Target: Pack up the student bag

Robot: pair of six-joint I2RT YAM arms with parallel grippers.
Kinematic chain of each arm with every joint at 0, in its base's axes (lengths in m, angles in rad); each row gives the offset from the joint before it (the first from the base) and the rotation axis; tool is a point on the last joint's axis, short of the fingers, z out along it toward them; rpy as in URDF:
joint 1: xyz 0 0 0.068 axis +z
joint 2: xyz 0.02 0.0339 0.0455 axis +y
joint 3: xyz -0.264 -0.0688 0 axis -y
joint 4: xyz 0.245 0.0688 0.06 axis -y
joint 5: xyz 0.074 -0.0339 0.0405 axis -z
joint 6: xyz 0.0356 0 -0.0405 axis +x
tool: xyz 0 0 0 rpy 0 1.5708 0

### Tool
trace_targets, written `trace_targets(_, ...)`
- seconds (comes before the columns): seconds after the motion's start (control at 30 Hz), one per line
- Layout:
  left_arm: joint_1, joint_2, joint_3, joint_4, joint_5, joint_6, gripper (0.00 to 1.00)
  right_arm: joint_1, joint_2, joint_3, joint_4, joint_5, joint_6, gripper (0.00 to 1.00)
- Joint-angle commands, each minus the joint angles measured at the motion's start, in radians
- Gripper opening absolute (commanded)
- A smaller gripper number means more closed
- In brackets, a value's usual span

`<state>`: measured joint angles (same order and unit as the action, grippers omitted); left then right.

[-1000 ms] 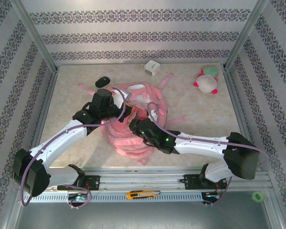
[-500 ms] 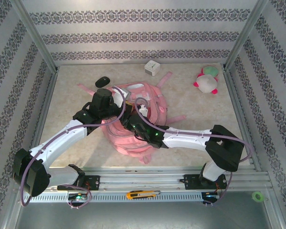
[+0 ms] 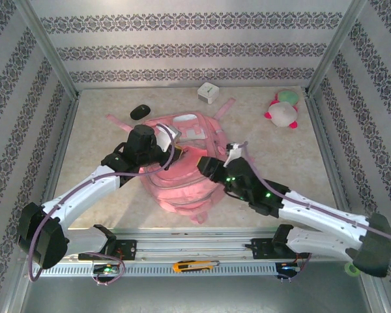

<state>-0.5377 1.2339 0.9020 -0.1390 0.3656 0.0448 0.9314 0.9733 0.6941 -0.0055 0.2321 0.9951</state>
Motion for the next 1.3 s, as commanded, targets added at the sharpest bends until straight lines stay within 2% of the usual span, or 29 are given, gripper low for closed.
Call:
trace_targets(0.0, -0.021, -0.040, -0.034, 0.042, 0.108, 0.150, 0.03, -0.096, -0.014, 0.028, -0.159, -0.122, -0.115, 0.56)
trace_targets(0.1, -0.067, -0.054, -0.086, -0.029, 0.133, 0.361, 0.13, -0.142, -0.006, 0.061, -0.224, -0.160, -0.158, 0.59)
trace_targets(0.2, -0.117, -0.035, -0.101, -0.126, 0.077, 0.466, 0.35, -0.175, 0.011, 0.074, -0.253, -0.174, -0.191, 0.62)
trace_targets(0.3, -0.122, -0.031, -0.082, -0.166, 0.050, 0.389, 0.58, -0.188, 0.034, 0.083, -0.267, -0.168, -0.240, 0.68)
trace_targets(0.47, -0.103, -0.175, -0.121, -0.033, 0.040, 0.138, 0.75, -0.192, 0.078, 0.182, -0.350, -0.147, -0.395, 0.76)
trace_targets(0.63, -0.079, -0.268, -0.063, -0.052, -0.172, -0.126, 0.78, -0.217, 0.183, 0.338, -0.473, -0.188, -0.527, 0.78)
trace_targets(0.83, -0.070, -0.270, 0.020, -0.278, -0.415, -0.408, 0.73, -0.256, 0.292, 0.400, -0.488, -0.270, -0.589, 0.78)
trace_targets(0.97, -0.069, -0.265, -0.031, -0.355, -0.474, -0.519, 0.73, -0.263, 0.352, 0.392, -0.485, -0.335, -0.617, 0.78)
trace_targets(1.1, -0.068, -0.236, -0.114, -0.345, -0.456, -0.602, 0.73, -0.265, 0.412, 0.367, -0.469, -0.431, -0.642, 0.78)
trace_targets(1.2, -0.068, -0.194, -0.166, -0.300, -0.459, -0.611, 0.73, -0.266, 0.455, 0.320, -0.452, -0.410, -0.648, 0.76)
trace_targets(1.27, -0.068, -0.159, -0.198, -0.271, -0.482, -0.608, 0.71, -0.273, 0.489, 0.286, -0.446, -0.330, -0.624, 0.71)
